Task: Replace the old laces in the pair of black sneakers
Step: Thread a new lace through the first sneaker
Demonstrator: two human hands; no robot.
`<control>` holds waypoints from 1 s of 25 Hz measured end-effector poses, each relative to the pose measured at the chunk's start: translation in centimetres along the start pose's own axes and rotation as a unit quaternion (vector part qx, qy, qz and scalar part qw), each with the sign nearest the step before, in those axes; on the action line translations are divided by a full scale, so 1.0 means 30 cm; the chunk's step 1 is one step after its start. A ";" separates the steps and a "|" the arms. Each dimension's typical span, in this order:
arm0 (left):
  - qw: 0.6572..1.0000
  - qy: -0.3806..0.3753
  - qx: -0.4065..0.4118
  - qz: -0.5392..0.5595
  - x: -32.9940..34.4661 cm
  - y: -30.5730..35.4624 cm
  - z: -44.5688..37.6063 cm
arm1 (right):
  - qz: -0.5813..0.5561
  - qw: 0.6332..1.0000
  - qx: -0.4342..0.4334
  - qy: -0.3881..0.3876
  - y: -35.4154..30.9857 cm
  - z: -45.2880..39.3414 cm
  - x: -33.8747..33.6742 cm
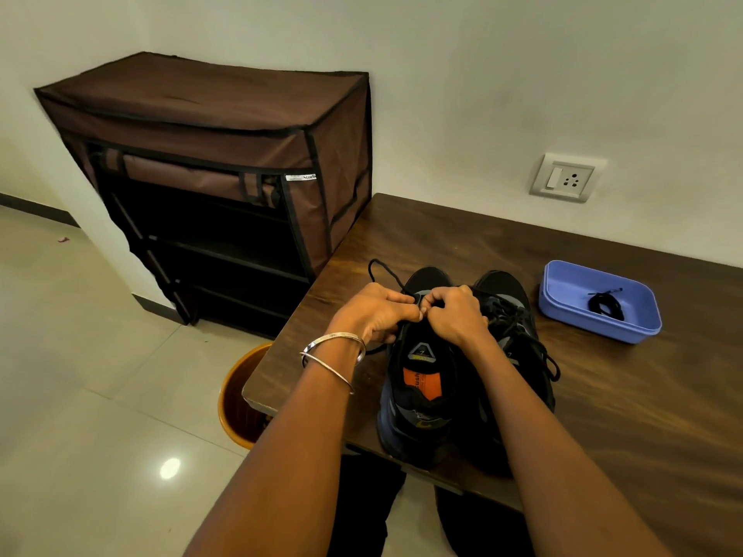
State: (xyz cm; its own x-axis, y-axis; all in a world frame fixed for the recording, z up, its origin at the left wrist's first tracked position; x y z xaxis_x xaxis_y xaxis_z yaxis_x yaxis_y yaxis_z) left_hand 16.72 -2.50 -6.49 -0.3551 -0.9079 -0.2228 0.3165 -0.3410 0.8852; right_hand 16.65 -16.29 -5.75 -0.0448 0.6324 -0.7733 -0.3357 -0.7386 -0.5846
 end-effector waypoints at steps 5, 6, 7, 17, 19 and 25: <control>1.000 -0.002 0.008 -0.003 0.004 0.005 -0.005 | 0.018 1.000 0.001 0.002 -0.007 -0.006 -0.007; 1.000 -0.005 0.010 -0.008 0.003 0.006 -0.006 | 0.020 1.000 0.010 0.011 -0.004 -0.008 -0.008; 1.000 -0.007 0.011 -0.013 0.002 0.007 -0.007 | 0.019 0.999 0.023 0.019 0.000 -0.008 -0.007; 0.996 -0.007 0.043 -0.079 -0.015 0.000 -0.031 | -0.029 0.994 0.103 0.032 0.031 -0.025 0.009; 0.987 0.062 0.073 -0.132 -0.037 0.016 -0.040 | -0.031 0.992 0.114 0.041 0.042 -0.030 0.013; 0.979 0.132 0.088 -0.129 -0.056 0.025 -0.032 | -0.055 0.991 0.115 0.042 0.050 -0.049 0.029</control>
State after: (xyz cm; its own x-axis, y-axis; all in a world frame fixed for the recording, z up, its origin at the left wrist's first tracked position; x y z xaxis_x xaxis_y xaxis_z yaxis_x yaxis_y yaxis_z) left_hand 18.41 -1.48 -5.84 -0.1555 -0.8369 -0.5248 0.0819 -0.5403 0.8375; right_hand 17.48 -17.17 -7.65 0.0804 0.6776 -0.7311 -0.5406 -0.5865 -0.6031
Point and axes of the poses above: each hand's wrist, its own z-axis away from the middle knuckle, its own x-axis out of the palm, y = z × x, the point moved 8 cm from there along -z, towards the middle knuckle, and after that the axes turned 5 degrees about x, right-handed, at the moved point
